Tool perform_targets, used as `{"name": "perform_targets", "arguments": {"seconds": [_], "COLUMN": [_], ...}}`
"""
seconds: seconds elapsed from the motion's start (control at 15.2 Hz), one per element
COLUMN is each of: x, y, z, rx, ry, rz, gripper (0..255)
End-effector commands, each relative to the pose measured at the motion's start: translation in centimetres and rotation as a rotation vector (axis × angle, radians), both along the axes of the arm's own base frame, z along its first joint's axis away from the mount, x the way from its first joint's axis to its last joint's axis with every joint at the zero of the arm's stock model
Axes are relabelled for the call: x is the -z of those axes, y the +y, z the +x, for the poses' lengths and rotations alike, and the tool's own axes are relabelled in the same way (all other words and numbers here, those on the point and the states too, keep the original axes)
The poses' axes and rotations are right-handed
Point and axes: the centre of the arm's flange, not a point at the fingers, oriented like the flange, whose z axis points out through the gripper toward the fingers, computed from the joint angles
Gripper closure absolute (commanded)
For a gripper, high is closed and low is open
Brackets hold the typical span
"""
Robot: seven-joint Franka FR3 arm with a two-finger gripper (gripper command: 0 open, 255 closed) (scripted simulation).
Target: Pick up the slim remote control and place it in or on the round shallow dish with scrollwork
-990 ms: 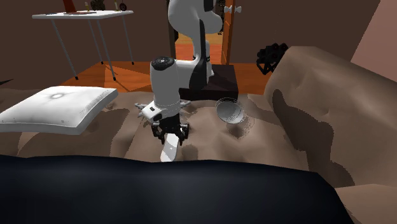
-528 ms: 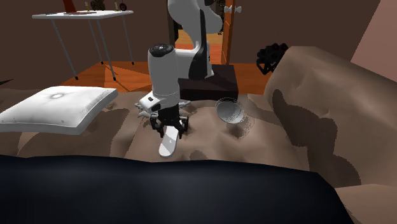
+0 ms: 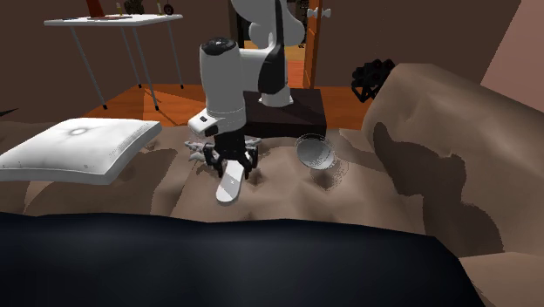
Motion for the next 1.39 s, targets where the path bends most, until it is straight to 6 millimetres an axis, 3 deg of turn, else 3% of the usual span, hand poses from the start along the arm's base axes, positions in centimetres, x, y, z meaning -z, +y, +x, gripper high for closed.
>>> {"name": "perform_targets", "arguments": {"seconds": [0.0,0.33,1.32], "x": [-1.1,-3.3,-3.6], "y": [-0.1,-0.1,13.0], "z": [0.0,0.0,-14.8], "rx": [0.000,0.000,0.000], "ry": [0.000,0.000,0.000], "rz": [0.000,0.000,0.000], "gripper": [255,255,255]}}
